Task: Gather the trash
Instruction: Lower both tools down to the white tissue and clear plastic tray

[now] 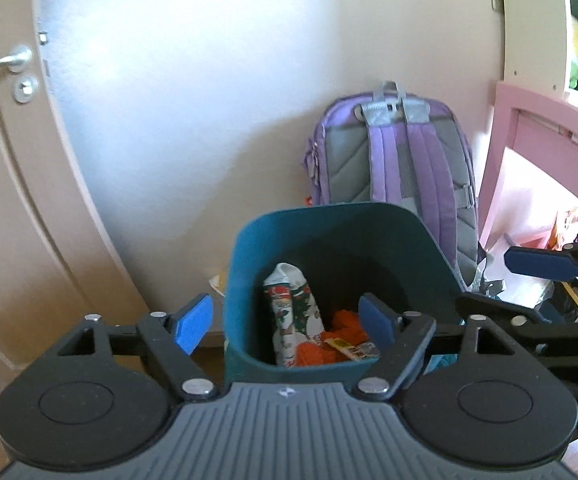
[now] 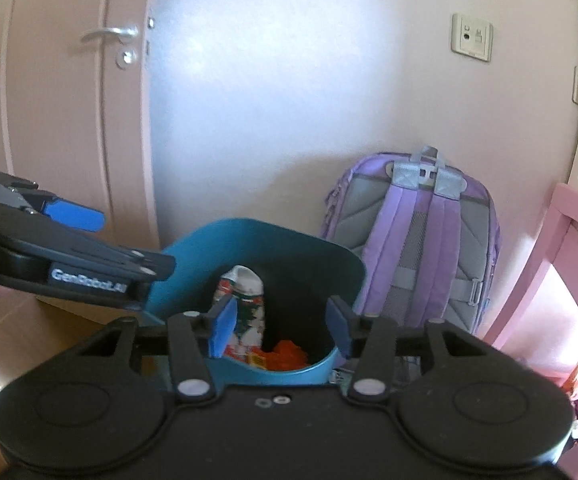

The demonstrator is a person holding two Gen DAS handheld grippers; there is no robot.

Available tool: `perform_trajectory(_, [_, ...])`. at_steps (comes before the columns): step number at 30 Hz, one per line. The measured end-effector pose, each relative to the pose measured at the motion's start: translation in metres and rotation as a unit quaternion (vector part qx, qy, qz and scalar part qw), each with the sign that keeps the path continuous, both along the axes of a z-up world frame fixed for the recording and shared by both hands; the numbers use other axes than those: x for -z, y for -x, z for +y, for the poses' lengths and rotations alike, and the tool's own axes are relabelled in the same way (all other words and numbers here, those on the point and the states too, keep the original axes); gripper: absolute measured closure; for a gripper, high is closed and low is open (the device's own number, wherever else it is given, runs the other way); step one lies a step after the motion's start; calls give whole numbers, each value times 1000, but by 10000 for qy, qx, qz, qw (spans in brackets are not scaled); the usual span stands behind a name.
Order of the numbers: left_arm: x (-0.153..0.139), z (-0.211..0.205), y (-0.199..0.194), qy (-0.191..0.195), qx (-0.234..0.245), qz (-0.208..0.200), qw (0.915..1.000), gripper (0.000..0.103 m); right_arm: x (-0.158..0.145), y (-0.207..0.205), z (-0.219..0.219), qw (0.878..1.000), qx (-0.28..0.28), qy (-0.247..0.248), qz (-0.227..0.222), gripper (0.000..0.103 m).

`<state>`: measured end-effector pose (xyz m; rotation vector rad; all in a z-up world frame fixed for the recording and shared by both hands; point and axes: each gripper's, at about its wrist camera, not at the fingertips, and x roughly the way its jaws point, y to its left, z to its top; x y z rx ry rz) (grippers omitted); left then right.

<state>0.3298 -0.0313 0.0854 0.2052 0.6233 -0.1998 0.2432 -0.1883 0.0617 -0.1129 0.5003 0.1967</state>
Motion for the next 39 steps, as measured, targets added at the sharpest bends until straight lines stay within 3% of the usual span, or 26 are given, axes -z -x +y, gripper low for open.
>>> perform_trajectory(9, [-21,46,55,184,-167,-184,9995,21,-16,47,27,9989,-428,-125,-120,47])
perform_trajectory(22, [2,124,114,611,-653,-194,9958,18,6,82,91,9900,-1398,-128,166,45])
perform_trajectory(25, [15,143,123,629,-791,-231,9946,4,17,84,108,9875,-1556,-92,241,45])
perform_trajectory(29, [35,171,131,736,-962,-262,9923,3,38,77,132,9846,-1705,-33,380,45])
perform_trajectory(34, [76,205,128,514,-1245,-339,9903,1,77,59,170,9790,-1929,182,631,45])
perform_trajectory(39, [139,249,110,592,-1614,37,9851,1,122,26,208,9741,-1976,257,1070,45])
